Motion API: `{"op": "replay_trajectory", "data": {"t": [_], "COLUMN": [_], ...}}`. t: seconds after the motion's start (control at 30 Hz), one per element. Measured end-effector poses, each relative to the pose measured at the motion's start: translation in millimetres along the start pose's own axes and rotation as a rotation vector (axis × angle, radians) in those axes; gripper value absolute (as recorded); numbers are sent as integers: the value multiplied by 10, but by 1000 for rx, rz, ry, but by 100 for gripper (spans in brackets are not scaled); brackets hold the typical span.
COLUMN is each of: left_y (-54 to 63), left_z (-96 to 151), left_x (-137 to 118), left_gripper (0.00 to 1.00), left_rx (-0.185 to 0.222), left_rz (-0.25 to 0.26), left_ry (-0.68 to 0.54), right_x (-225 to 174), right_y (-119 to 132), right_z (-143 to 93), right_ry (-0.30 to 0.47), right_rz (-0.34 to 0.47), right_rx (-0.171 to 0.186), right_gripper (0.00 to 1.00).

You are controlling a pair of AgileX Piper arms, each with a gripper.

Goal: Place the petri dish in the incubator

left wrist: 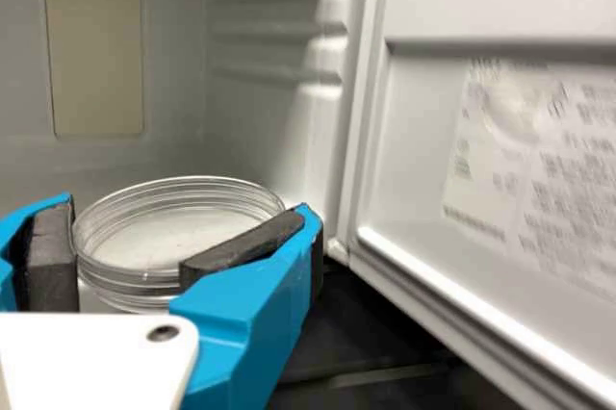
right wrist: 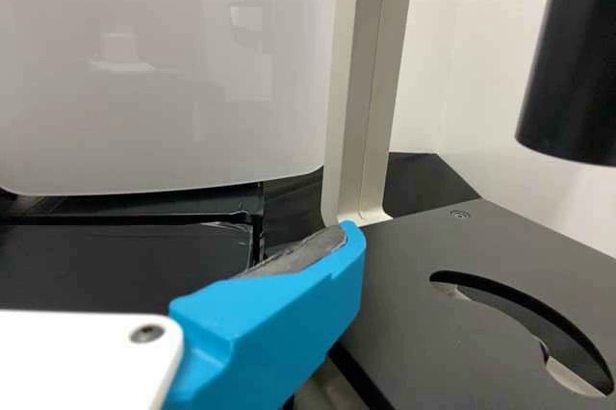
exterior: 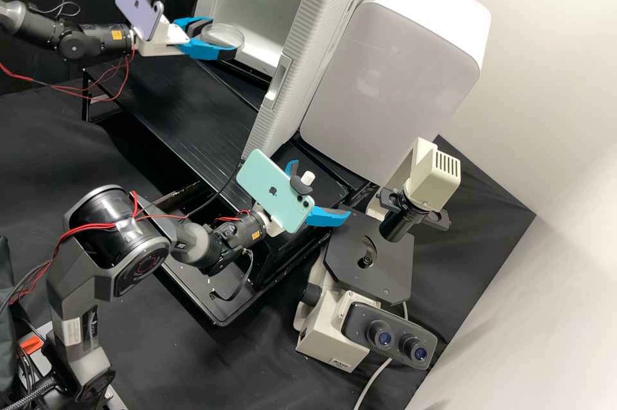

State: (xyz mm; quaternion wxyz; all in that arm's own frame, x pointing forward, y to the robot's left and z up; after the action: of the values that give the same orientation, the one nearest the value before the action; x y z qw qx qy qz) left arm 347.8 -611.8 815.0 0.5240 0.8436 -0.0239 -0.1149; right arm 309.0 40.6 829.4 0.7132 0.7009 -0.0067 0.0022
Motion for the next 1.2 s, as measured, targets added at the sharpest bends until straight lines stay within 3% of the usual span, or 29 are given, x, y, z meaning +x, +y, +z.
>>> {"op": "replay_trajectory", "data": {"t": [0.13,0.37,0.67,1.0,1.2], "left_y": [155,230,189,70,68], "left_z": [111,252,366,530,556], "left_x": [131,329,571,819,970], "left_gripper": [0,0,0,0,0], "left_rx": [-26,-33,-45,7,39], "left_rz": [37,36,-27,-93,-99], "left_ry": [24,78,136,153,172], "right_x": [0,0,0,0,0], "right_y": [0,0,0,0,0], "right_z": [0,0,0,0,0], "right_ry": [0,0,0,0,0], "right_rz": [0,0,0,0,0], "right_rx": [0,0,0,0,0], "right_gripper": [100,100,100,100,100]}}
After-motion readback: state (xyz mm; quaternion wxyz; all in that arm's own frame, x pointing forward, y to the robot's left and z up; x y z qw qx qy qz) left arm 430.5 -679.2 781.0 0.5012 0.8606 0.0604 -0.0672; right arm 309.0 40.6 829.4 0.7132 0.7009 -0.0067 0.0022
